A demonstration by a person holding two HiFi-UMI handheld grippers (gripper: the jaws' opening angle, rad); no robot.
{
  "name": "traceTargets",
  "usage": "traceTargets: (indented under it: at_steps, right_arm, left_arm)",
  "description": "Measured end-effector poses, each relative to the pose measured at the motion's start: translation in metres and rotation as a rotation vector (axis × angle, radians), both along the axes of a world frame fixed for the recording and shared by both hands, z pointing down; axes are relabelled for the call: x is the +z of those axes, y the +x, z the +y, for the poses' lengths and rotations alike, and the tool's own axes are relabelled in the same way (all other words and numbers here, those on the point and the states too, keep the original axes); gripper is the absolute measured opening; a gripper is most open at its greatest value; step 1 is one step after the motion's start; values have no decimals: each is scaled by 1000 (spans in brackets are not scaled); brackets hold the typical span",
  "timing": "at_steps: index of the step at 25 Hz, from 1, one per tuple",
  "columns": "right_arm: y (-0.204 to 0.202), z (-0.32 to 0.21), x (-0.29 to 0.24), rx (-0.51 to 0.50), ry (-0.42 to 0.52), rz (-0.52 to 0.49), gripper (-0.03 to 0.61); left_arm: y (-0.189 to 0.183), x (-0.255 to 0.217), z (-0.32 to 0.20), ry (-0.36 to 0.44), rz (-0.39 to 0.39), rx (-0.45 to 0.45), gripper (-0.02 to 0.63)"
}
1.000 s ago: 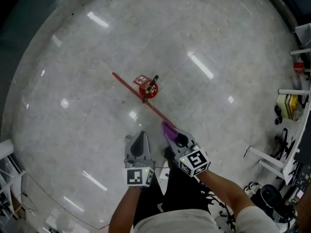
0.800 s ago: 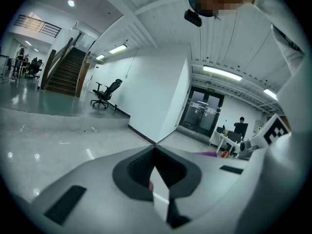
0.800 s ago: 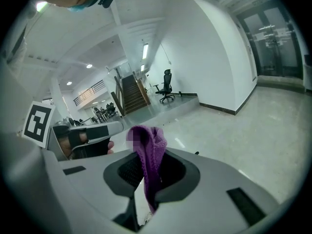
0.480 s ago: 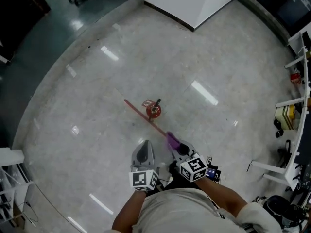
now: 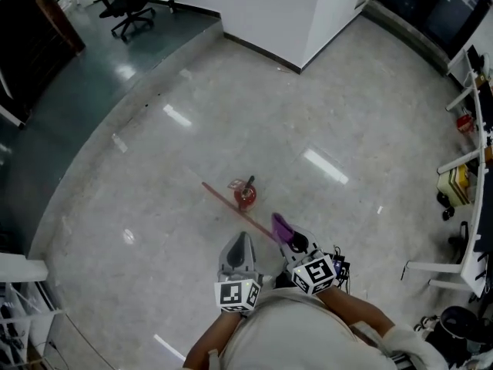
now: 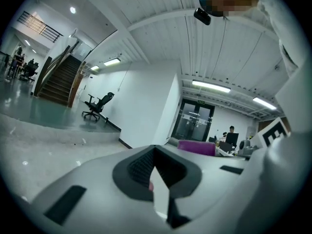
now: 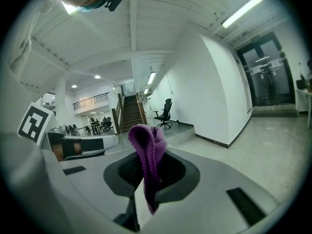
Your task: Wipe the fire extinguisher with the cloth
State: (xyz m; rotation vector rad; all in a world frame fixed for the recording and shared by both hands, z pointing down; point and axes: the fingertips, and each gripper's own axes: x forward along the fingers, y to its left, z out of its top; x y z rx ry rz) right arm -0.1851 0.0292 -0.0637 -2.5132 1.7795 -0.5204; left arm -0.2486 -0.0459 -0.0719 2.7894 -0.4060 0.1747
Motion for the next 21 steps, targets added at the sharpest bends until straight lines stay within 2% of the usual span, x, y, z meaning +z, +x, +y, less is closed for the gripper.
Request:
traceTargets:
  at_steps: [3, 11, 21]
  right_arm:
    - [6, 7, -11, 23, 28, 30, 57]
    - [11, 10, -34, 50, 94, 41, 57]
    - [10, 13, -40, 53, 93, 75, 57]
  left_arm:
    - [5, -5, 0, -8, 20, 2, 5]
    - [9, -23, -7, 35, 54, 17, 5]
    - [7, -28, -5, 55, 70, 16, 6]
